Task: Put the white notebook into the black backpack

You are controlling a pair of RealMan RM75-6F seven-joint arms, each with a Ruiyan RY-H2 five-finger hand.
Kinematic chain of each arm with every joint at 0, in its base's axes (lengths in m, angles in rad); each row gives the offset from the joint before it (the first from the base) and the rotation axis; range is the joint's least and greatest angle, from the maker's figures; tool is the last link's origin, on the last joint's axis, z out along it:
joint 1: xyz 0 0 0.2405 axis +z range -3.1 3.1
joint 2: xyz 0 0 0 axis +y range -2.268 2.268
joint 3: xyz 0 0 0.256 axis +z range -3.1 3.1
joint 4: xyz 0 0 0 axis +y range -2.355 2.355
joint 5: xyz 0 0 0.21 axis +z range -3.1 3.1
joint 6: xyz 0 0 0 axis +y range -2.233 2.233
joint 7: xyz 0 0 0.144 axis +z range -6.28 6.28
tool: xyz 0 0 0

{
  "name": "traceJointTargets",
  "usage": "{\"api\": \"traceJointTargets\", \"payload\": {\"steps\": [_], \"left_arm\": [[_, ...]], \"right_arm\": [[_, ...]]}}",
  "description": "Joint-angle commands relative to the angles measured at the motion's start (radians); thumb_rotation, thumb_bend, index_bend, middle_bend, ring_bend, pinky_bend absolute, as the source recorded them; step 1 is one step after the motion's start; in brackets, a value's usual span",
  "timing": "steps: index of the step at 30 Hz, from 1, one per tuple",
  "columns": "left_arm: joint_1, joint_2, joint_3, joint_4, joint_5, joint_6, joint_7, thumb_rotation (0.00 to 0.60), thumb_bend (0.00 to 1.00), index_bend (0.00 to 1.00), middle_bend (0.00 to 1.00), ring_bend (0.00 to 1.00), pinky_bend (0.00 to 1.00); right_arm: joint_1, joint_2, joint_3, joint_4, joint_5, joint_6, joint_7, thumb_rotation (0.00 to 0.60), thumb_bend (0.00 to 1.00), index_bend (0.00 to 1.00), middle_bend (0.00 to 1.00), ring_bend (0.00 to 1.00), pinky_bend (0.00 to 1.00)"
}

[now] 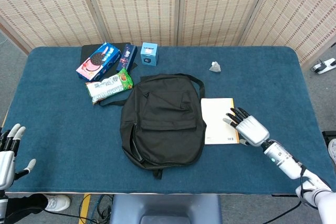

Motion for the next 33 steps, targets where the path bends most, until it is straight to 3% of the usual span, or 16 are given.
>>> {"api": "traceJointTargets", "payload": {"steps": [1,12,33], "left_arm": [[-0.002,0.0,0.0,-0.001,0.003,-0.002,0.003,0.6,0.26,0.05,0.05,0.06,0.03],[0.0,0.0,-0.001,-0.006,-0.004,-0.003,0.007,0.6,0.26,0.05,0.05,0.06,0.03],[-0.001,0.0,-0.001,-0.011,-0.008,-0.007,0.016,0.6,0.26,0.05,0.05,0.06,0.03]], "right_arm": [[0.003,-0.029,-0.017,0.044,-0.011,0.009,0.023,0.6,0.08,0.18,0.14,0.0,0.09],[-0.002,-0.062,-0.041,0.127,-0.009,0.012,0.068,0.6,0.07,0.18,0.14,0.0,0.08],[-0.002,-0.09,-0.051,0.182,0.01,0.008,0.091,0.6,0.07,0.18,0.14,0.0,0.08]]}}
